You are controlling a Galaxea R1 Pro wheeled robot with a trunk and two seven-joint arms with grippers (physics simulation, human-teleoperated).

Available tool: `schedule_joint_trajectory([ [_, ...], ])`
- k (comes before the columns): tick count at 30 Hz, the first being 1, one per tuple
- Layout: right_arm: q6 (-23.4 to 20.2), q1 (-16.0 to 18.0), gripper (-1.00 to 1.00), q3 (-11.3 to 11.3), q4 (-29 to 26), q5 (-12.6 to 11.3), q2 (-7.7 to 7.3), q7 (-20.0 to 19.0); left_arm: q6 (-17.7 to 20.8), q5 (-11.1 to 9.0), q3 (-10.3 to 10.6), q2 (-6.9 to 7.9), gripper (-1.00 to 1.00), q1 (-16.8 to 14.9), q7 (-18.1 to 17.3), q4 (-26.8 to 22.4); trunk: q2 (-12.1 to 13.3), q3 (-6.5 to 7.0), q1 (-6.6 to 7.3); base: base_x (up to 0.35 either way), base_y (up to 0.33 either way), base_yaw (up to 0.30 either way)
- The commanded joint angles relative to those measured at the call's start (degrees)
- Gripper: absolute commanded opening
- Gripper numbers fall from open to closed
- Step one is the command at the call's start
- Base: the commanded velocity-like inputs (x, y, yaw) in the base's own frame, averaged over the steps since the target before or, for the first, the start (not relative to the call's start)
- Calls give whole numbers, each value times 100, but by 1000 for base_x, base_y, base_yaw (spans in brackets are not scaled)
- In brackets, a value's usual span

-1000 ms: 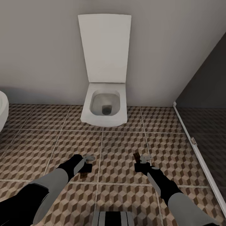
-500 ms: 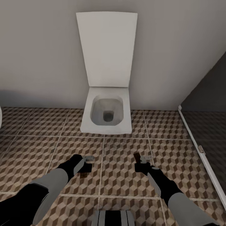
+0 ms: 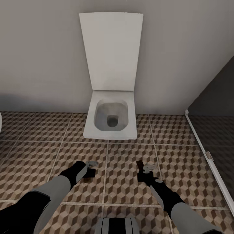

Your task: Take the four mousetraps from the cabinet in the bathroom and place them on the bathroom floor. Make sure all four end up on the same floor surface, and ensure that at least two of them are either under or directly next to the same bathroom sink.

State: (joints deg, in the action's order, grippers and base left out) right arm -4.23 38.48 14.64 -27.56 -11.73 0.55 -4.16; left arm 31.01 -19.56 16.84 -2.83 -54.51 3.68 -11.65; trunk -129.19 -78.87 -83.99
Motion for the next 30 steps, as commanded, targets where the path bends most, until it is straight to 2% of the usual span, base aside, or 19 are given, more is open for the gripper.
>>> schedule_joint_trajectory([
  [1, 78, 2, -100, 27, 45, -46, 3, -6, -151, -39, 36, 2, -100, 23, 18, 13, -1, -3, 1, 0, 0, 0],
  [4, 214, 2, -100, 36, 112, -15, 11, -24, -598, -39, 38, 2, -100, 59, 19, 93, -1, -3, 1, 0, 0, 0],
  [8, 254, 1, -100, 38, 131, -7, 15, -31, -815, -39, 39, 0, -100, 77, 19, 127, -1, -3, 1, 15, 0, 0],
  [18, 264, 1, -100, 39, 136, -5, 44, -33, -947, -32, 45, -15, -100, 81, 19, 125, -1, -3, 1, 104, 0, 0],
  [30, 265, 1, -100, 39, 128, -5, 62, -33, -995, -30, 46, -47, -100, 81, 42, 112, -1, -3, 1, 12, 0, 0],
])
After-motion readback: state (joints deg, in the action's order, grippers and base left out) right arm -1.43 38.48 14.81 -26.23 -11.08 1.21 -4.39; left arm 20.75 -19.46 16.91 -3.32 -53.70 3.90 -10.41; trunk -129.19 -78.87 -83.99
